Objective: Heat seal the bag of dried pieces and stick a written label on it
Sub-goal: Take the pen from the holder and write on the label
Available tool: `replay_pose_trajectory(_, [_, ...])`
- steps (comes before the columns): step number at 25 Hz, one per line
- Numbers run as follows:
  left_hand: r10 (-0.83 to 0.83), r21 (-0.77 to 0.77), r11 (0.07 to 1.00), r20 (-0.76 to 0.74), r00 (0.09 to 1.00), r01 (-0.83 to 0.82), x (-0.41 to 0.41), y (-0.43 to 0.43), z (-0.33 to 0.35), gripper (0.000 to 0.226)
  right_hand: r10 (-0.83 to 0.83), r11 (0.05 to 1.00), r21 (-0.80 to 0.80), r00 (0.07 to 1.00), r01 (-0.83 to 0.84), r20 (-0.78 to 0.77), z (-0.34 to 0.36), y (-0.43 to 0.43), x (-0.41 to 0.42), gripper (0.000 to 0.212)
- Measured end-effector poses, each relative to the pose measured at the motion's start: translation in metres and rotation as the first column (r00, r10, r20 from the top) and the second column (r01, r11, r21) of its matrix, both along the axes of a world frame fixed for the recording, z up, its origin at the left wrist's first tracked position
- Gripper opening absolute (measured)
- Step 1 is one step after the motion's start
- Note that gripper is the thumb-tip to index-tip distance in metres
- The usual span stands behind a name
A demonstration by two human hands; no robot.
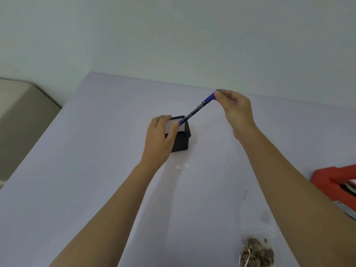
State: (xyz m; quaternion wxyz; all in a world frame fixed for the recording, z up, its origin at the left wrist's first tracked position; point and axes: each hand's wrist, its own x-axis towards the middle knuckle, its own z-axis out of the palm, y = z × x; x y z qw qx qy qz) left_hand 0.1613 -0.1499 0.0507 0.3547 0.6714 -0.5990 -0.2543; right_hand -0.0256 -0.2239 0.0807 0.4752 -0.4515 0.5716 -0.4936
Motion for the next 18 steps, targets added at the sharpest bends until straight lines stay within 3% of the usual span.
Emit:
replay_pose_trajectory(2, [-0.105, 0.025, 0.994, 0.01, 0.994, 0.105, -0.017, 0.009, 0.011, 0.031, -0.009, 0.999, 0.044, 1.0, 0.008, 0.024, 0.006, 0.008, -0.011, 0.008])
replay_pose_trajectory(5, [-0.047, -0.047, 0.998, -0.054, 0.997, 0.044, -0.038, 0.019, 0.019, 0.02, -0.07, 0.992, 0.112, 0.996, 0.063, 0.057, 0.008, 0.023, -0.021, 0.01])
replay_pose_trajectory(7, [-0.073, -0.102, 0.993, -0.06, 0.995, 0.067, -0.05, 0.023, 0.02, 0.019, -0.127, 0.975, 0.196, 0.984, 0.101, 0.126, 0.008, 0.037, -0.022, 0.023])
replay_pose_trajectory(11, [-0.18, -0.184, 0.954, 0.274, 0.945, 0.236, -0.085, 0.04, 0.021, 0.029, -0.109, 0.951, 0.301, 0.989, 0.075, 0.098, 0.0, 0.064, -0.013, 0.047])
replay_pose_trajectory(13, [-0.161, -0.171, 0.952, 0.424, 0.891, 0.253, -0.101, 0.05, 0.024, 0.035, -0.181, 0.914, 0.387, 0.975, 0.12, 0.127, -0.004, 0.07, -0.013, 0.038])
replay_pose_trajectory(15, [-0.241, 0.009, 0.963, 0.481, 0.843, 0.27, -0.117, 0.06, 0.027, 0.044, -0.234, 0.872, 0.473, 0.957, 0.13, 0.17, -0.006, 0.072, -0.018, 0.027])
replay_pose_trajectory(16, [-0.268, 0.095, 0.963, 0.445, 0.855, 0.252, -0.122, 0.063, 0.027, 0.047, -0.241, 0.856, 0.502, 0.954, 0.121, 0.179, -0.008, 0.074, -0.02, 0.024])
replay_pose_trajectory(18, [-0.198, 0.224, 0.961, 0.138, 0.971, 0.164, -0.127, 0.067, 0.028, 0.039, -0.22, 0.843, 0.529, 0.96, 0.097, 0.175, -0.016, 0.079, -0.019, 0.023])
